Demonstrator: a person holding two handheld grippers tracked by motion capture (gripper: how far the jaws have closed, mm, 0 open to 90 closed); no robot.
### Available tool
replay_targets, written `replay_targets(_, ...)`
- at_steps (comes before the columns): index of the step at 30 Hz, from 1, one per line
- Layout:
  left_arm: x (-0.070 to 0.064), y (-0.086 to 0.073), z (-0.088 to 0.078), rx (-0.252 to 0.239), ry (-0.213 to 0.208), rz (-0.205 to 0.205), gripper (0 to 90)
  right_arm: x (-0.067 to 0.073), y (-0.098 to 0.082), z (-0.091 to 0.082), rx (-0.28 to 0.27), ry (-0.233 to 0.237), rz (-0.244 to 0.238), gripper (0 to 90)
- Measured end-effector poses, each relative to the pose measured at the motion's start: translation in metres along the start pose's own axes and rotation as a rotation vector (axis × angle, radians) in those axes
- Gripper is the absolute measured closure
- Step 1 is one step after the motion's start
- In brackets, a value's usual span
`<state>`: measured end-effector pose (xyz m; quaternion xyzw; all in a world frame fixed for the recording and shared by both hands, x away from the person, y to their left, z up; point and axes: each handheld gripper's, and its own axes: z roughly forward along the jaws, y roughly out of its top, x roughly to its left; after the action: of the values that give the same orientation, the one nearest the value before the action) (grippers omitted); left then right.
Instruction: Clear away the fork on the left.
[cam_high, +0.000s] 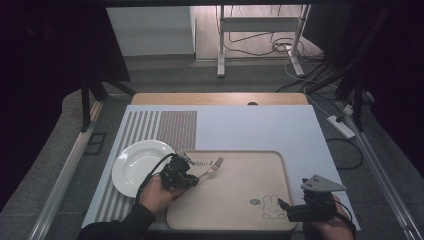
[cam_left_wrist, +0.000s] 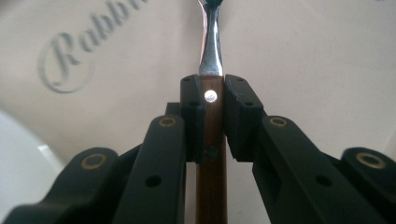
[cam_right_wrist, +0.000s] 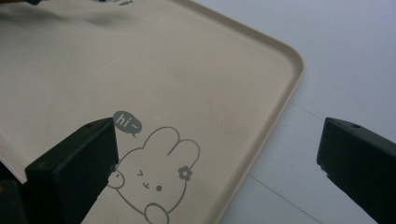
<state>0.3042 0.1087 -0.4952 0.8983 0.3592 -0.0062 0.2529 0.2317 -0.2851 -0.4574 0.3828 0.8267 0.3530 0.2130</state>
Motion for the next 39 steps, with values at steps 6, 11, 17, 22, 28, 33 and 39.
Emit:
replay_targets(6,-0.01,-0.004,0.012,0.025,-0.011,0.028,77.7,0.0,0.0,0.0,-0.003,0.002,0.001,0.0)
replay_targets(11,-0.014,-0.006,0.016,0.033,-0.01,0.057,76.0,0.0,0.0,0.0,-0.003,0.004,-0.001,0.0)
replay_targets(17,-0.014,0.003,0.007,-0.051,-0.045,0.059,71.9,0.0,0.001,0.001,-0.004,0.004,0.0,0.0)
replay_targets(22,-0.019,0.02,0.01,-0.056,-0.065,0.109,89.1,0.0,0.001,0.001,-0.003,0.004,0.0,0.0)
replay_targets(28,-0.027,0.032,0.032,-0.048,-0.084,0.172,89.1,-0.001,0.001,0.001,0.0,0.004,0.002,0.0)
replay_targets(33,-0.031,0.033,0.043,-0.025,-0.032,0.213,89.1,0.0,0.001,0.001,0.001,0.003,-0.002,0.0)
replay_targets(39,-0.02,0.031,0.042,-0.042,-0.024,0.163,89.1,0.0,0.0,0.001,-0.001,0.005,-0.002,0.0)
